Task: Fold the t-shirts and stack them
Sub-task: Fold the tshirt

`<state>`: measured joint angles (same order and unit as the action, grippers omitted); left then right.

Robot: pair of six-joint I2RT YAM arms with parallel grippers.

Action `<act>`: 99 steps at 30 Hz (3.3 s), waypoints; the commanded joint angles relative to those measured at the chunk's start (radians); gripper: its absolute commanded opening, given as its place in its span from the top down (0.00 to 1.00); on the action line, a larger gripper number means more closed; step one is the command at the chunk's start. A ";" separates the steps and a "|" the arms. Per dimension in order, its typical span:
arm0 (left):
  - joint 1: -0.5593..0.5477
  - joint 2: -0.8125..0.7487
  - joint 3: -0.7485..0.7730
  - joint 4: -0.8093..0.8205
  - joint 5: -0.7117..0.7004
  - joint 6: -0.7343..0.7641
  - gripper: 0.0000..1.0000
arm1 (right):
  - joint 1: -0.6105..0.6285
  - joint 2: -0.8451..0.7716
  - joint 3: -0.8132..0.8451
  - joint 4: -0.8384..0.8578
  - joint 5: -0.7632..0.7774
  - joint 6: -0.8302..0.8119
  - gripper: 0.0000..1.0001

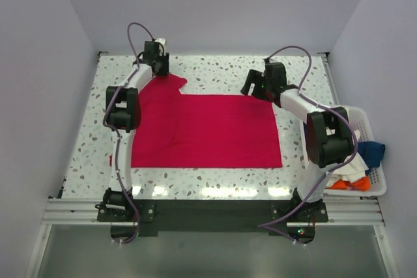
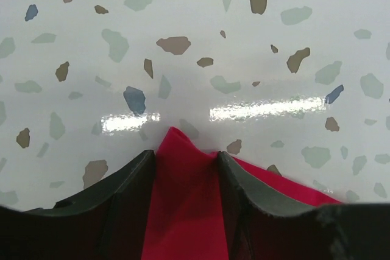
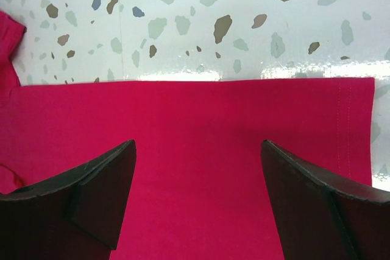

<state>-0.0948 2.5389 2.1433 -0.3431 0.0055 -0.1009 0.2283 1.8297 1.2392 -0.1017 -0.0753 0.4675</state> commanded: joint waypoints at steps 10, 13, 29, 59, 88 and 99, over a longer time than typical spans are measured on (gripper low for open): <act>0.000 -0.089 -0.069 0.061 -0.151 0.013 0.80 | -0.014 -0.020 0.054 -0.049 0.028 0.013 0.14; 0.001 -0.144 -0.101 0.119 -0.147 0.023 0.83 | -0.018 -0.001 0.083 -0.075 0.055 0.008 0.14; 0.024 -0.198 -0.071 0.185 -0.010 0.004 0.87 | -0.090 0.244 0.312 -0.277 0.238 -0.043 0.14; 0.029 -0.129 -0.008 0.227 0.034 -0.006 0.86 | -0.092 0.368 0.466 -0.383 0.325 0.013 0.38; 0.046 -0.161 0.014 0.257 0.051 -0.026 0.89 | -0.101 0.352 0.525 -0.403 0.298 0.002 1.00; 0.052 -0.432 -0.341 0.328 0.011 -0.074 0.94 | -0.101 0.218 0.353 -0.351 0.266 0.008 1.00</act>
<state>-0.0551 2.2513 1.8584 -0.1062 0.0387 -0.1474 0.1307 2.1494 1.6348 -0.4934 0.2070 0.4774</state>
